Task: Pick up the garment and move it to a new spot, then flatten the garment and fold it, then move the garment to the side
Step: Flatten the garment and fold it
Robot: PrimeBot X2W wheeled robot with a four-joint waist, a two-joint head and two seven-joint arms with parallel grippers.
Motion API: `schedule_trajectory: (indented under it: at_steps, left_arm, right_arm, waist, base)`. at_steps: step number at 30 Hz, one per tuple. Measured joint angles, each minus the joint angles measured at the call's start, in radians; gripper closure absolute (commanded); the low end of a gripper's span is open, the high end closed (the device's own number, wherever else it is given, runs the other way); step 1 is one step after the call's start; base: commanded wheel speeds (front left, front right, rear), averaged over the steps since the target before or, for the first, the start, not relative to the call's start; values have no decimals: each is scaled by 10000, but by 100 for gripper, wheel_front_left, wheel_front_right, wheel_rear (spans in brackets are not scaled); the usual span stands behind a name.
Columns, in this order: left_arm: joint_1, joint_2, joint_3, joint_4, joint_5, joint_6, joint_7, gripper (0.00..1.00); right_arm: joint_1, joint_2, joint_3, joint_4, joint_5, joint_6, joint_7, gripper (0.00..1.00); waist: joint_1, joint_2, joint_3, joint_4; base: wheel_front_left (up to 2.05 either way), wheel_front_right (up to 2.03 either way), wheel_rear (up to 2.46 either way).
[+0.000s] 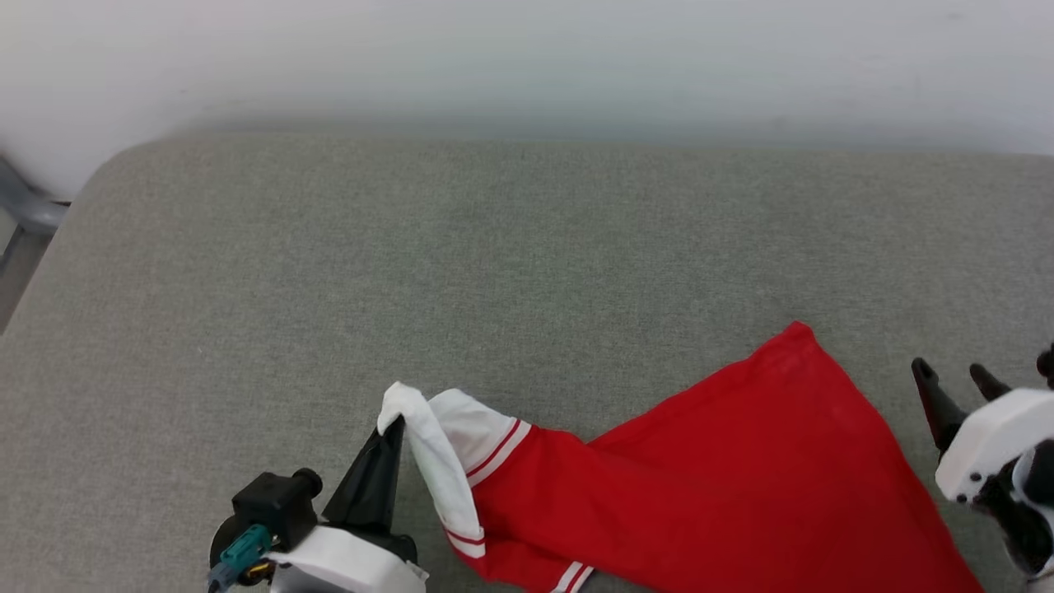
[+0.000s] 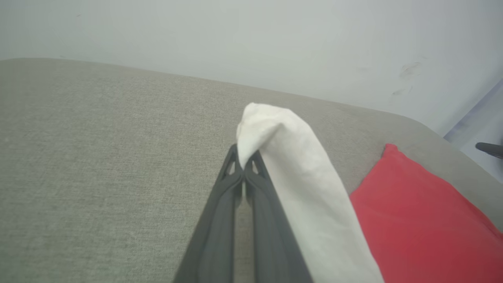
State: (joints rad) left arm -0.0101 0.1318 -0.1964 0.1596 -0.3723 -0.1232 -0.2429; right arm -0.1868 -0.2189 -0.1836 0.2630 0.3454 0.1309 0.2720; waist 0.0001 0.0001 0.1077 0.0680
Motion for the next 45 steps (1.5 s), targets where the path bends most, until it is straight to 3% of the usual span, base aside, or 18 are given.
schedule_trajectory:
  at_steps: [10,20,21,22,23,30,37,45]
  left_arm:
    - [-1029,-54,-571,-173,-159,-52,-157,100]
    - [-1647,-35,-984,-307,-389,-61,-173,100]
    - [-1657,-35,-1009,-314,-431,-61,-173,100]
    - [-1659,-27,-1026,-313,-460,-61,-173,100]
    - [-1660,-17,-1039,-311,-466,-61,-173,100]
    - [-1668,61,-965,-234,-566,-61,-173,100]
    - [-1697,309,-625,-194,-545,-63,-174,100]
    - [-3086,1162,182,-186,-546,-77,-176,100]
  right_arm:
    - [-2725,-1459,1808,1185,316,0,4286,0]
    - [-3878,-2044,3781,1935,871,-2,5632,0]
    - [-3931,-2082,3839,2042,966,-4,5774,5]
    - [-4003,-2109,3893,2150,1074,-15,5892,59]
    - [-4066,-2159,3979,2220,1158,-19,6008,100]
    - [-4156,-2184,4209,2433,1639,0,5662,100]
    - [-4518,-2165,3914,2382,1603,4,4084,100]
    - [-5335,-1737,3219,2347,1028,4,2732,100]
  waist:
    - [1,0,1235,646]
    - [0,0,2196,1097]
    - [0,-1,2234,1131]
    - [-1,-1,2262,1155]
    - [-1,-1,2279,1176]
    - [0,0,2106,1145]
    - [0,0,1427,952]
    - [-1,0,652,413]
  base:
    - [0,0,0]
    - [0,0,0]
    - [0,0,0]
    - [0,0,0]
    - [0,0,0]
    - [0,0,0]
    - [0,0,0]
    - [0,0,0]
